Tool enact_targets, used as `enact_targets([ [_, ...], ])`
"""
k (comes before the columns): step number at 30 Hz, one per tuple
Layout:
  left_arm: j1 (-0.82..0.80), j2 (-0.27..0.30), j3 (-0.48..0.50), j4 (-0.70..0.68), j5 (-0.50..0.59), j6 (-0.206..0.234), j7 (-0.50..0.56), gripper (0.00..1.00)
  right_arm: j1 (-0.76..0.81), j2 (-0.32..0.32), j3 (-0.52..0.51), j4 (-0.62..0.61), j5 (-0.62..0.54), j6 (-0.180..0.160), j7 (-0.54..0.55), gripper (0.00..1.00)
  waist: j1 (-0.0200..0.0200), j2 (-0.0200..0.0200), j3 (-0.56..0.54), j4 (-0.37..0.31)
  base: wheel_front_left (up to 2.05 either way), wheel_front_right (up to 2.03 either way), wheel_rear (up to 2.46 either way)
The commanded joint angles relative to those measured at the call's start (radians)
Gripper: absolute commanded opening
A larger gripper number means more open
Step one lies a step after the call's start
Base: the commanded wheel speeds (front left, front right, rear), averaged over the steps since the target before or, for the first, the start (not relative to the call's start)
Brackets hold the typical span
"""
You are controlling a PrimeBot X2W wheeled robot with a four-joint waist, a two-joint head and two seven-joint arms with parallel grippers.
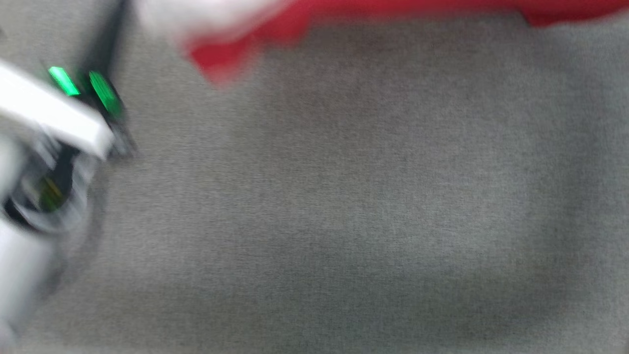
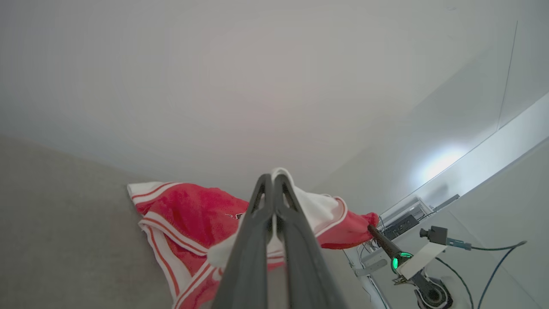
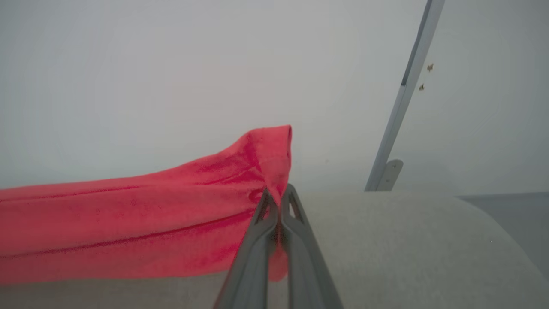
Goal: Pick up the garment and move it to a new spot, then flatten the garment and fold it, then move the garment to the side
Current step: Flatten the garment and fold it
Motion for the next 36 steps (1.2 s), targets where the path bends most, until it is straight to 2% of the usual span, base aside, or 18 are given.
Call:
enact_targets([
  [1,0.114,-0.008,-0.014,-0.033,0.017,0.002,-0.036,0.0,0.104,-0.012,-0.003,-0.043,0.043,-0.005,0.009,0.0,0.0,0.0,-0.025,0.017,0.0,0.0,0.0],
  [5,0.342,-0.028,-0.037,-0.09,0.03,0.002,-0.089,0.0,0.364,-0.016,0.002,-0.179,0.142,-0.005,0.068,0.0,0.0,0.0,-0.054,0.028,0.0,0.0,0.0],
  [11,0.608,-0.027,-0.043,-0.18,0.068,0.002,-0.121,0.0,0.715,0.028,-0.077,-0.424,0.221,-0.004,0.176,0.0,0.0,0.0,-0.085,0.037,0.0,0.0,0.0],
  [18,0.822,0.005,-0.023,-0.271,0.136,0.002,-0.132,0.0,0.96,0.09,-0.124,-0.631,0.267,-0.003,0.26,0.0,0.0,0.0,-0.114,0.037,0.0,0.0,0.0],
  [23,0.89,0.026,0.002,-0.331,0.155,0.002,-0.132,0.0,1.035,0.115,-0.159,-0.694,0.29,-0.003,0.283,0.0,0.0,0.0,-0.122,0.037,0.0,0.0,0.0],
  [26,0.876,0.042,0.001,-0.353,0.175,0.002,-0.132,0.0,1.044,0.125,-0.169,-0.711,0.293,-0.003,0.291,0.0,0.0,0.0,-0.122,0.032,0.0,0.0,0.0],
  [30,0.769,0.048,-0.014,-0.357,0.147,0.002,-0.112,0.0,0.972,0.135,-0.149,-0.676,0.284,-0.003,0.285,0.0,0.0,0.0,-0.104,0.017,0.0,0.0,0.0],
  [32,0.694,0.058,-0.023,-0.338,0.142,0.002,-0.074,0.0,0.926,0.134,-0.135,-0.638,0.269,-0.003,0.285,0.0,0.0,0.0,-0.086,0.008,0.0,0.0,0.0],
  [33,0.612,0.052,-0.026,-0.308,0.117,0.002,-0.032,0.0,0.866,0.136,-0.126,-0.6,0.249,-0.003,0.275,0.0,0.0,0.0,-0.064,0.0,0.0,0.0,0.0],
  [36,0.501,0.035,-0.026,-0.26,0.082,0.002,0.036,0.0,0.79,0.143,-0.114,-0.541,0.222,-0.003,0.264,0.0,0.0,0.0,-0.032,-0.012,0.0,0.0,0.0],
])
